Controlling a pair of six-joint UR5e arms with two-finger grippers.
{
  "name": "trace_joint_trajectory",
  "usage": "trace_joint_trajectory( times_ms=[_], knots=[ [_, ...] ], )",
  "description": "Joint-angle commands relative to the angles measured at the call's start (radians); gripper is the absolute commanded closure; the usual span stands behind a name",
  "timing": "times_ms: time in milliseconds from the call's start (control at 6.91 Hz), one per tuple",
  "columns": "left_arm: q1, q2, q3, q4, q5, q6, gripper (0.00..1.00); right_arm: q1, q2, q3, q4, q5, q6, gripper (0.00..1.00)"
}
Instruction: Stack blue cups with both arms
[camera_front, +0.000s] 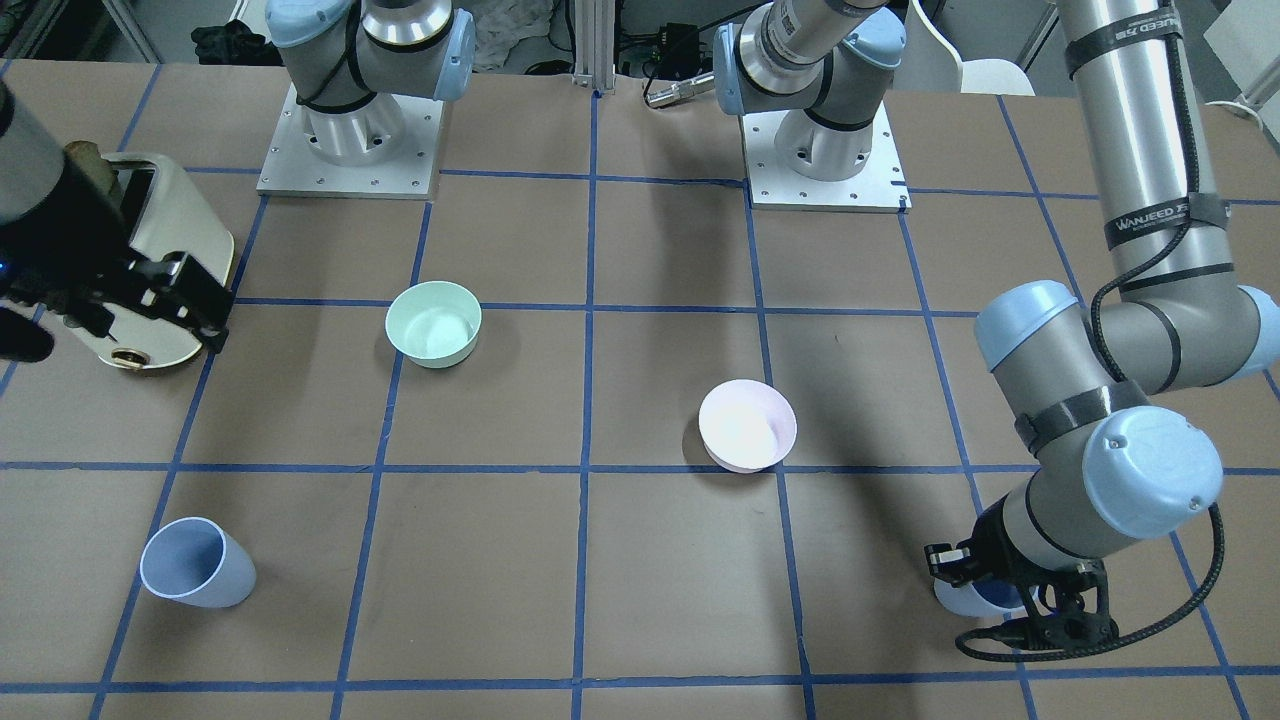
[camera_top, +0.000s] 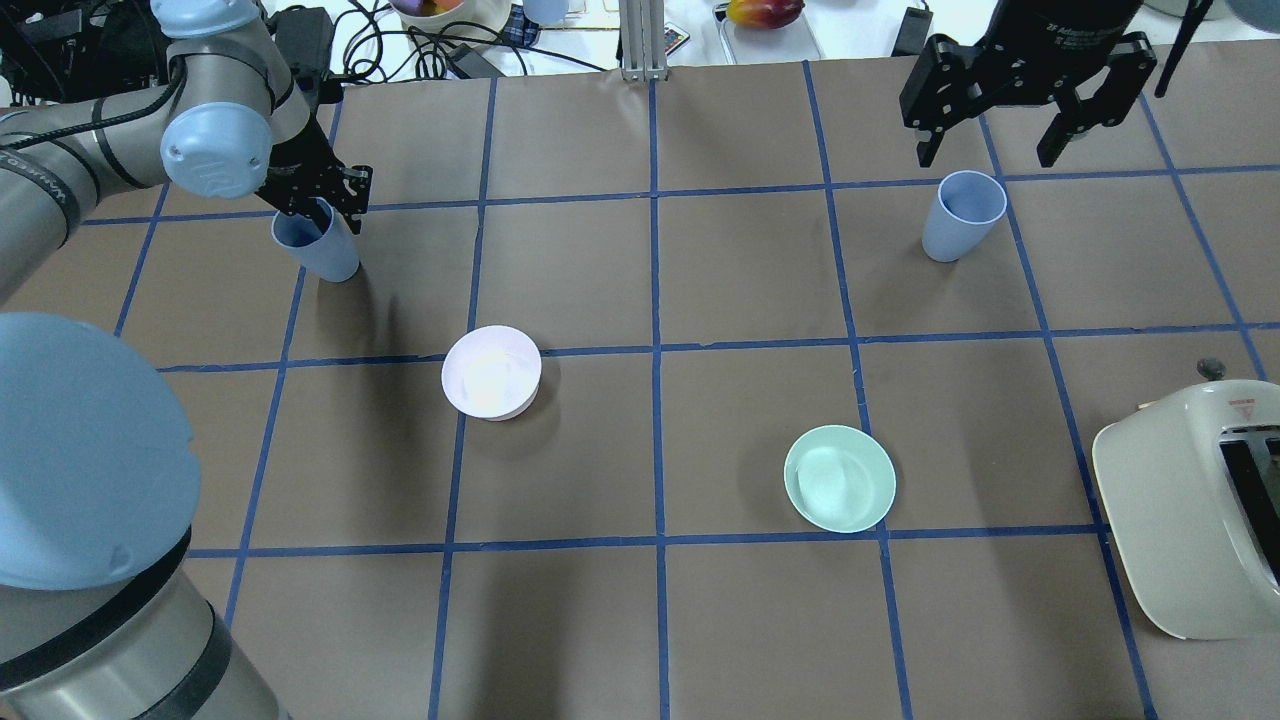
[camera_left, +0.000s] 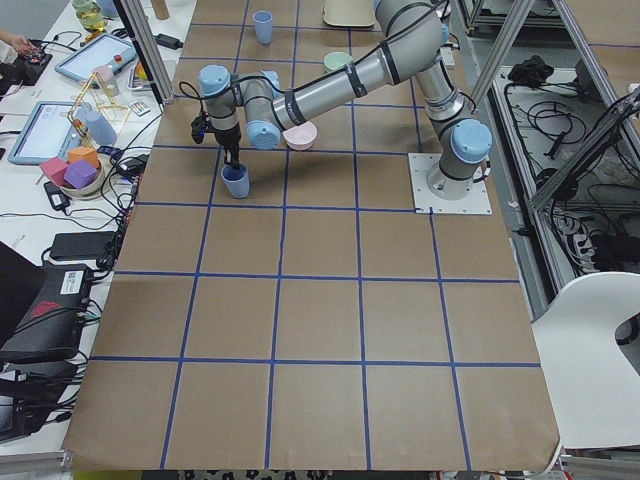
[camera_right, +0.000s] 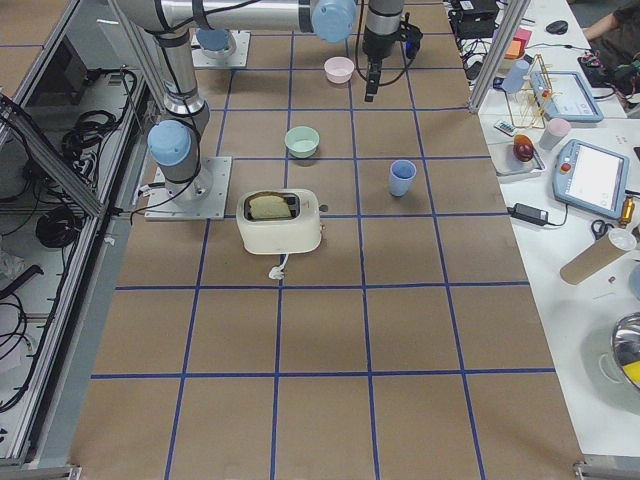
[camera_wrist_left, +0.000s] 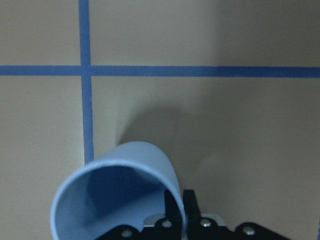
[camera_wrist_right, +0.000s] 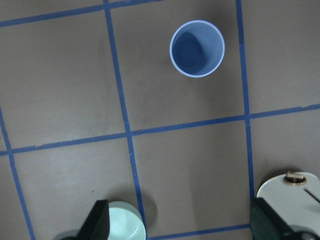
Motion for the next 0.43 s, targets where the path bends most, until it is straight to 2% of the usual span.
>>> trace_joint_trajectory(
  times_ms=[0, 145, 289],
  knots=[
    [-0.065, 0.006, 0.054, 0.016, -0.013, -0.096, 1.00, -0.052, 0.164, -0.040, -0.158, -0.022, -0.098, 0.00],
    [-0.158, -0.014, 0.118, 0.016, -0.037, -0.236, 1.00, -0.065, 0.223, -0.045, -0.230, -0.035, -0.103, 0.00],
    [-0.247, -0.040, 0.164, 0.016, -0.072, -0.297, 1.00, -0.067, 0.259, -0.031, -0.282, -0.032, -0.106, 0.00]
  ],
)
